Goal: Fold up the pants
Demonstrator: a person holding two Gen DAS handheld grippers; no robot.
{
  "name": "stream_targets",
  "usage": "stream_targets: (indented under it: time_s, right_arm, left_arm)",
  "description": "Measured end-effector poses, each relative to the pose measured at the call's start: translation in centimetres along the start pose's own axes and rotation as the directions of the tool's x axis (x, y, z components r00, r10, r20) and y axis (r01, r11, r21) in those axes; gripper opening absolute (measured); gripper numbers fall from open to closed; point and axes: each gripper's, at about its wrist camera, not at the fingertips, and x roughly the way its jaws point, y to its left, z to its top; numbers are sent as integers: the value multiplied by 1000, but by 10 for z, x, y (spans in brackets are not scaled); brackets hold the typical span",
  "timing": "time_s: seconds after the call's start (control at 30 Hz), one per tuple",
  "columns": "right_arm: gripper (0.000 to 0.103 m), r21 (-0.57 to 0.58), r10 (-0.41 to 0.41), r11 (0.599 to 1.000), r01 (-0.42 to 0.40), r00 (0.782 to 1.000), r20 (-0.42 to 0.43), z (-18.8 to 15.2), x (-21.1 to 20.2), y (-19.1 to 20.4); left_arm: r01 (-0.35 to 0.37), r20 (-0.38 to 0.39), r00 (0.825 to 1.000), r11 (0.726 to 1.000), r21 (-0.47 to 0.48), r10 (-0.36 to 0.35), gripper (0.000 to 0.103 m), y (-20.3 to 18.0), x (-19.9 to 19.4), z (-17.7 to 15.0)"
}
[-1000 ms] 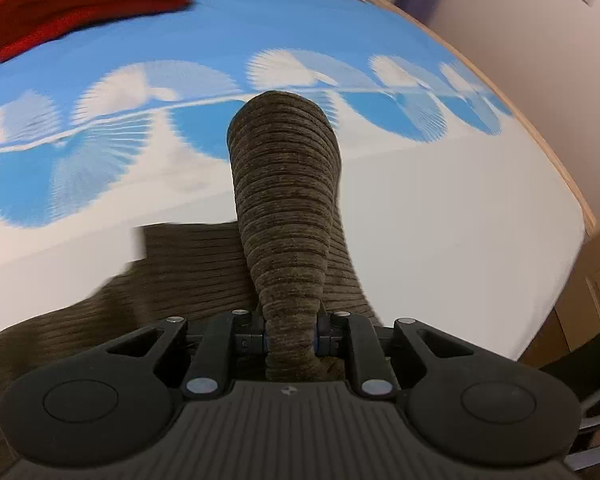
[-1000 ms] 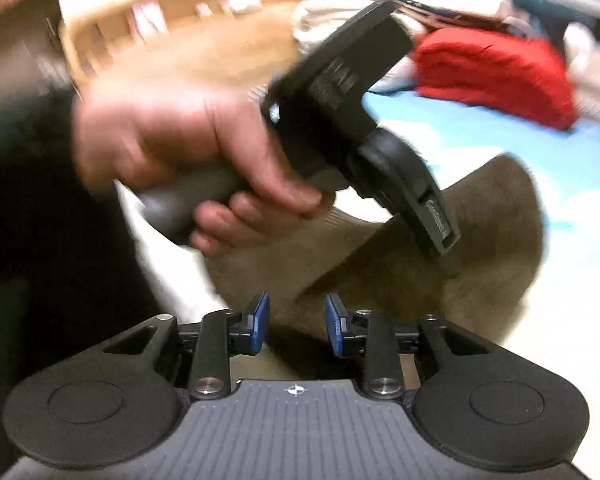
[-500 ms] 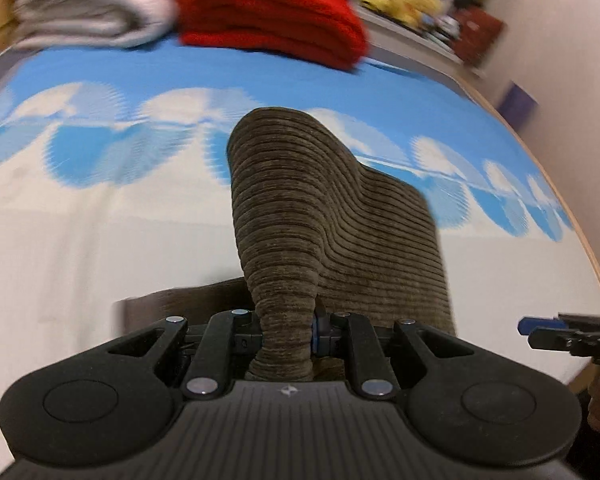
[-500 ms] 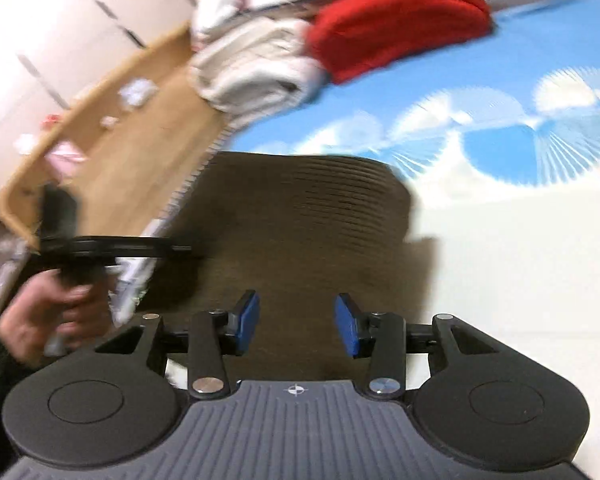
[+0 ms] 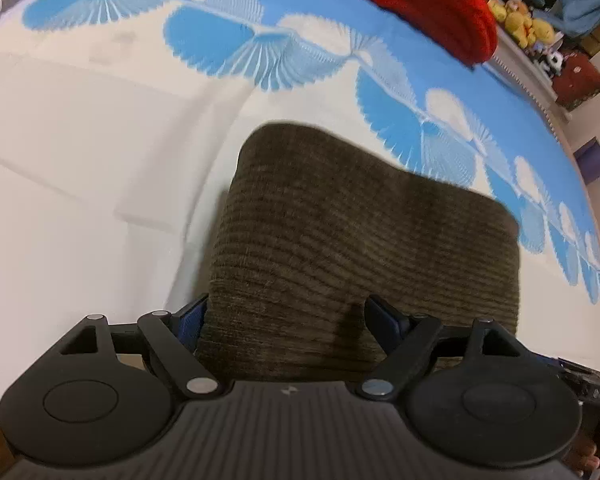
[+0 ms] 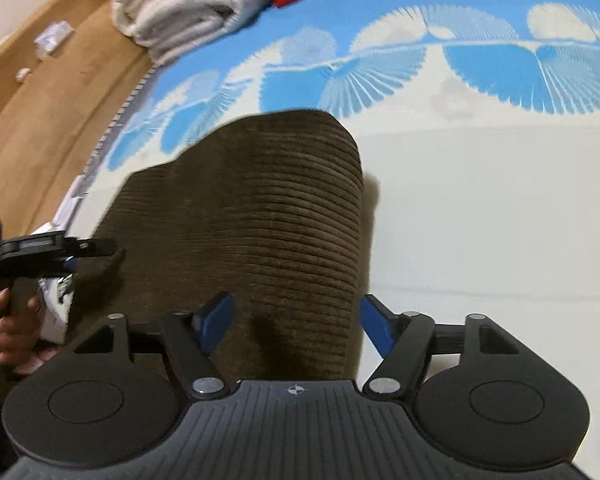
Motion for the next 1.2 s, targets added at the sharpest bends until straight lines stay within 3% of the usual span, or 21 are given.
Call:
stream_targets:
  time_s: [0.27, 0.5, 0.57, 0.7, 0.77, 0.87, 1.03, 1.2]
  right_arm:
    - [80, 81, 12, 997, -5, 996, -92, 4, 47, -12]
    - [83, 61, 22, 998, -14, 992, -126, 7, 65, -8]
    - [75, 44, 15, 999, -10, 993, -119, 7, 67, -5]
    - [39, -34, -14, 999, 11, 997, -76, 9, 61, 7]
    - [29, -24, 3, 1000, -4, 999, -37, 12, 49, 8]
    - [25, -25, 23, 999, -22, 999, 35, 22, 20, 11]
    - [25, -29, 14, 1000, -12, 996, 87, 41, -29, -7]
    - [24, -68, -26, 997, 36, 988, 149, 67, -88, -39]
  left_arm:
    - [68, -79, 994, 997, -31, -70, 95, 1, 42, -4]
    - [61, -113, 991, 997, -37, -65, 92, -7, 63, 1]
    - [59, -103, 993, 998, -6, -60, 74, -17, 61, 2]
    - [-6, -87, 996, 998, 63, 11, 56, -41, 50, 2]
    - [-20, -74, 997, 997, 78, 26, 47, -53, 42, 4]
    - [-3, -35, 999, 994, 114, 7, 40, -83, 27, 8]
    - [61, 6, 998, 988, 145, -62, 40, -141, 20, 14]
    - [173, 19, 984, 974, 150, -177, 40, -205, 31, 18]
